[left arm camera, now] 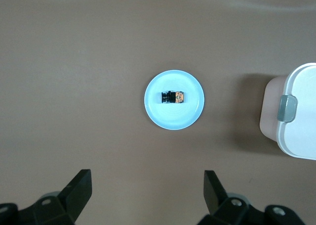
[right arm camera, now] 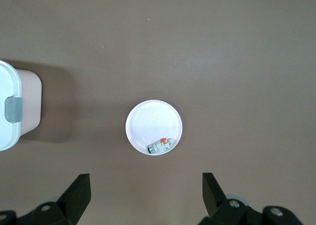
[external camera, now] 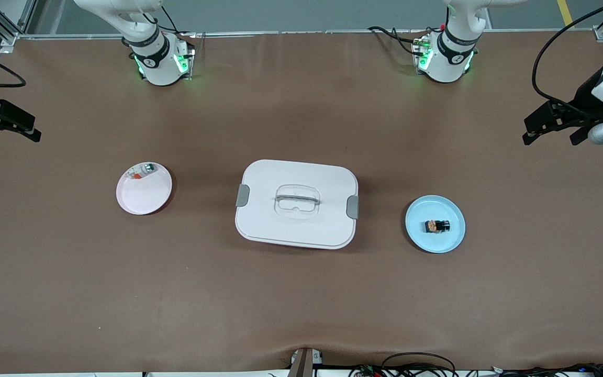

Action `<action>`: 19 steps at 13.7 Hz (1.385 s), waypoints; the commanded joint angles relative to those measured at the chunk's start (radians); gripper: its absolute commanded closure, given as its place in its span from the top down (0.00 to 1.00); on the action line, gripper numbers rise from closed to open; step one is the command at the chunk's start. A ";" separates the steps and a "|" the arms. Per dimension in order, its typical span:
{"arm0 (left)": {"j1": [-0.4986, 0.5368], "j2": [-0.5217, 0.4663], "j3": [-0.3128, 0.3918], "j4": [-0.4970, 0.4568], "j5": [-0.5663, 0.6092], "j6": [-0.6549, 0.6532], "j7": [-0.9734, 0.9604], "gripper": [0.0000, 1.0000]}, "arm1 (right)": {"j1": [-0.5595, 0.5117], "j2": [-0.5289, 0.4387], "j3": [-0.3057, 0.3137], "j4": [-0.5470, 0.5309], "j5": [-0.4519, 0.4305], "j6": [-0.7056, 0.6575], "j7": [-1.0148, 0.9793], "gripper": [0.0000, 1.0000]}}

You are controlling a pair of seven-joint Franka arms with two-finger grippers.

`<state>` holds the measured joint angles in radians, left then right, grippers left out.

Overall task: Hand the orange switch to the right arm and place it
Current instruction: 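Reach the left gripper down to the switch on the blue plate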

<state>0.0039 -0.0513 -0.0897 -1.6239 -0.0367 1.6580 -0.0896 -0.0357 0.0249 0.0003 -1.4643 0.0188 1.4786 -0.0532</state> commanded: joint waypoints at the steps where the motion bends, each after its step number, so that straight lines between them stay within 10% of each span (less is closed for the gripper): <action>1: 0.002 0.004 -0.001 0.016 0.000 -0.018 0.007 1.00 | -0.009 -0.017 0.009 -0.005 0.003 0.000 0.016 1.00; 12: 0.002 0.224 0.004 -0.013 0.006 0.005 0.007 1.00 | -0.009 -0.017 0.009 -0.005 0.003 0.000 0.016 1.00; 19: -0.004 0.376 0.004 -0.183 0.012 0.394 0.008 1.00 | -0.009 -0.016 0.009 -0.005 0.003 -0.003 0.018 1.00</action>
<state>0.0010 0.3052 -0.0868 -1.7822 -0.0367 1.9865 -0.0896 -0.0357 0.0244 0.0009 -1.4631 0.0189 1.4783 -0.0487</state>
